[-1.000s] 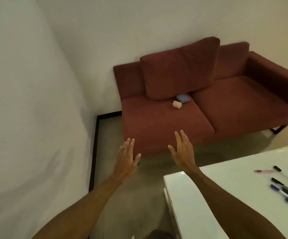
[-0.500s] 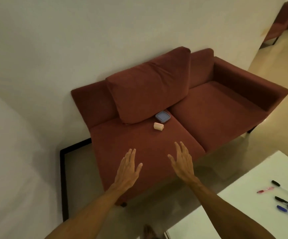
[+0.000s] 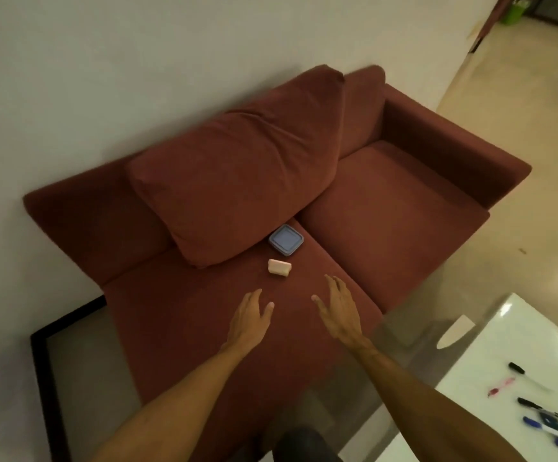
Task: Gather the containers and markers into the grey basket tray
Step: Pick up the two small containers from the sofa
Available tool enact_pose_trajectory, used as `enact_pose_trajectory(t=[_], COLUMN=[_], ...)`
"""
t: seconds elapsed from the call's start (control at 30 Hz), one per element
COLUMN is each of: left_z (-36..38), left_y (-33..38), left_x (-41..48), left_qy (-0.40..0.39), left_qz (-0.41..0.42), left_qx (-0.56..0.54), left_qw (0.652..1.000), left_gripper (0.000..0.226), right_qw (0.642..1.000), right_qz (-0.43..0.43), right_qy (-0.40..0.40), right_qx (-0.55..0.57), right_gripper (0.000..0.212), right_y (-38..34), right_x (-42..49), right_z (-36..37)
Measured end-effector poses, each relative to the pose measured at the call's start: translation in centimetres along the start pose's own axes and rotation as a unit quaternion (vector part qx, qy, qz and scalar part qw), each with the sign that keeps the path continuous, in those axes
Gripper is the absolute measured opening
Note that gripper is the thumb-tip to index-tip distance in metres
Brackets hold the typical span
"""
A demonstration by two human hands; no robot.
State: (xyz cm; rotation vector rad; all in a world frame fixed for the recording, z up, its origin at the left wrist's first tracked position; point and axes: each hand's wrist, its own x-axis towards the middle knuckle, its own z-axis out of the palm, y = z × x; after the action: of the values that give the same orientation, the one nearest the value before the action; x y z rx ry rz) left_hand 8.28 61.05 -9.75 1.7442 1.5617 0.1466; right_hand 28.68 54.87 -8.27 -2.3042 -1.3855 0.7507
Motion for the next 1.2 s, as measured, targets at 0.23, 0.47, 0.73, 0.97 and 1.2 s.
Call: enact_pose_trajectory(t=[0.23,0.47,0.73,0.97,1.2], left_z=[2.8,9.7,14.6,17.1,14.8], left_y=[1.5,1.4,0.9,-0.9,-0.6], left_x=[13.4,25.5,33.7,35.7,33.4], left_qy=[-0.003,0.064,0.135,0.174,0.18], left_qz=[-0.153,-0.358,-0.455,-0.415,-0.371], left_qx=[-0.095,-0.243,-0.274,-0.227,-0.237], left_qw=[0.984,0.899,0.837,0.864,0.88], left_gripper=[0.051,0.08,0.092,0.041,0.049], right_qw=[0.999,0.989,0.971,0.962,0.908], right_qz=[0.02,0.067,0.096,0.164,0.234], right_qy=[-0.032,-0.092,-0.122,-0.088,-0.062], right_qx=[0.025,0.094,0.185,0.198,0.343], right_gripper=[0.064,0.07,0.09,0.075,0.049], right_y=[-0.1,3.9,6.2,6.3,5.8], right_x=[14.9,30.3,40.9,44.6,42.7], right_z=[1.8,8.4,14.6,18.3,15.2])
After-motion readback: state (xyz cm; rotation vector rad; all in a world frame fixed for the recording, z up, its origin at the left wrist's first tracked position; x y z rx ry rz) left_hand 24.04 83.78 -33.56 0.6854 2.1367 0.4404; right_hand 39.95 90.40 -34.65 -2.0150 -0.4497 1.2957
